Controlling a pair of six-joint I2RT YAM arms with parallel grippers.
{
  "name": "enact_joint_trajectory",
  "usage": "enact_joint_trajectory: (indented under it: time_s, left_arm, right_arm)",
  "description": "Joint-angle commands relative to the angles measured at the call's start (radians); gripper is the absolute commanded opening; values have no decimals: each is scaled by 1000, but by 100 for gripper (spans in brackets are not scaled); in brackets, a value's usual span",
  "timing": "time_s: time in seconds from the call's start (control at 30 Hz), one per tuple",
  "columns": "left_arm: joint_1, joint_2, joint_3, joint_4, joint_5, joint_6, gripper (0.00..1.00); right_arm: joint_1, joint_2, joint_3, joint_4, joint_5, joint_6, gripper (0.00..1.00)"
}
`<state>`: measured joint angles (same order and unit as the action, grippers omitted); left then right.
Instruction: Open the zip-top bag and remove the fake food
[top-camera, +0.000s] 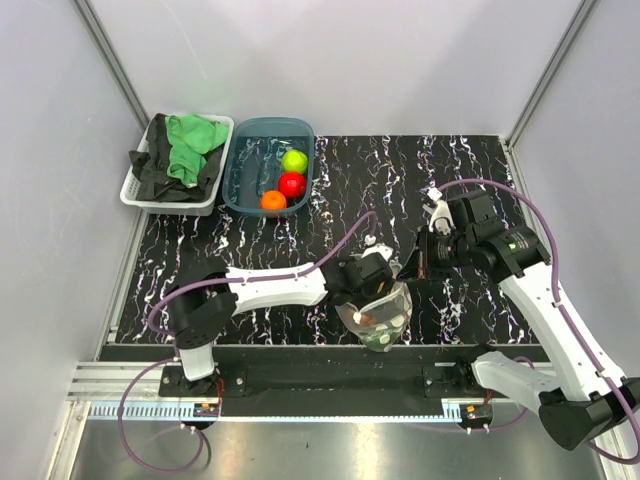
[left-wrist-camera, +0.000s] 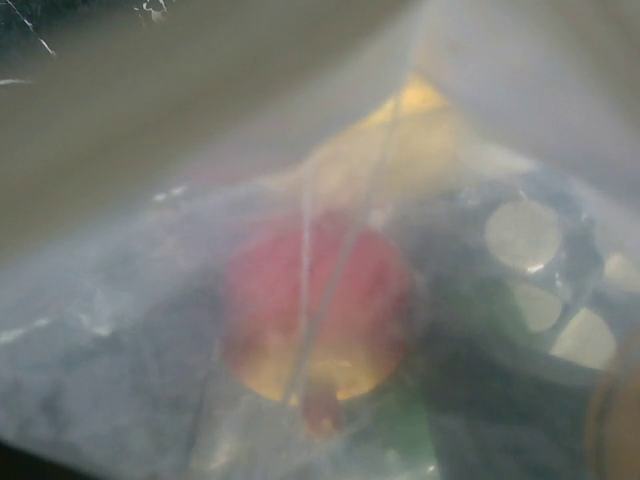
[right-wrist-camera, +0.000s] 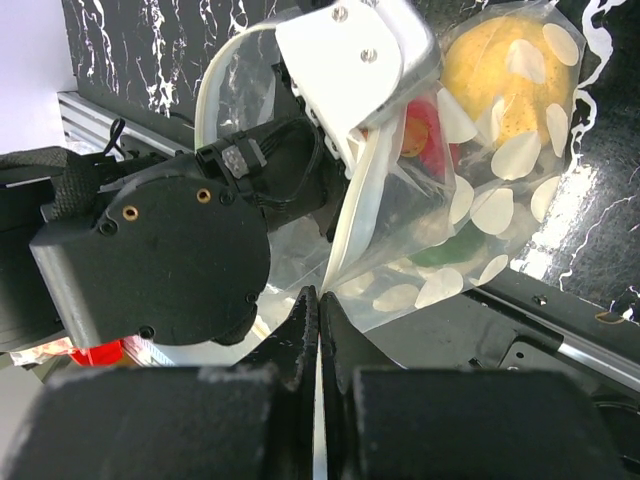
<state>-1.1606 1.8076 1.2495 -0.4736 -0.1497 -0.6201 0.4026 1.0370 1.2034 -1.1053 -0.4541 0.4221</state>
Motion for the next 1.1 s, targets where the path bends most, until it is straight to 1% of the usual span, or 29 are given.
enact_joint_trajectory:
  time_s: [0.0, 0.07, 0.13, 0.23, 0.5, 0.63, 0.7, 0.73, 0.8, 0.87, 0.9, 0.93, 0.97, 1.07]
  left_arm:
    - [-13, -73, 28, -13, -41, 43, 23]
    - [-11, -108, 47, -16, -19, 57, 17]
    - [-13, -134, 71, -16, 1, 63, 7]
    - [-13, -185, 91, -13, 41, 65, 1]
    - [-13, -346, 84, 7, 64, 88, 0]
    - [-10, -470, 47, 81, 102, 140, 0]
    - [13, -511, 5, 116, 142, 146, 0]
    - [41, -555, -14, 157, 186, 142, 0]
    - [79, -600, -68, 199, 208, 129, 0]
    - [148, -657, -94, 263, 236, 111, 0]
    - [176, -671, -113, 300, 249, 106, 0]
    - [229, -680, -117, 312, 266, 106, 1]
    - [257, -689, -117, 320, 271, 105, 2]
    - [370, -673, -108, 348, 265, 103, 2]
  right_arm:
    - [-5, -23, 1, -1, 3, -22, 0]
    - [-5, -28, -2, -1, 11, -31, 0]
    - [-5, -35, -10, -2, 23, -37, 0]
    - [-5, -40, -13, -8, 40, -46, 0]
    - [-5, -51, -8, -28, 123, -72, 0]
    - [-5, -54, -22, -30, 140, -77, 0]
    - [-4, -60, -34, -28, 143, -75, 0]
    - [-5, -61, -39, -27, 143, -75, 0]
    - [-5, -74, -48, -27, 140, -75, 0]
    - [-5, -84, -57, -27, 135, -77, 0]
    - [-5, -86, -59, -27, 134, -77, 0]
    - [-5, -89, -61, -27, 132, -78, 0]
    - [-5, -91, -61, -27, 127, -82, 0]
    - [-5, -84, -48, -22, 123, -88, 0]
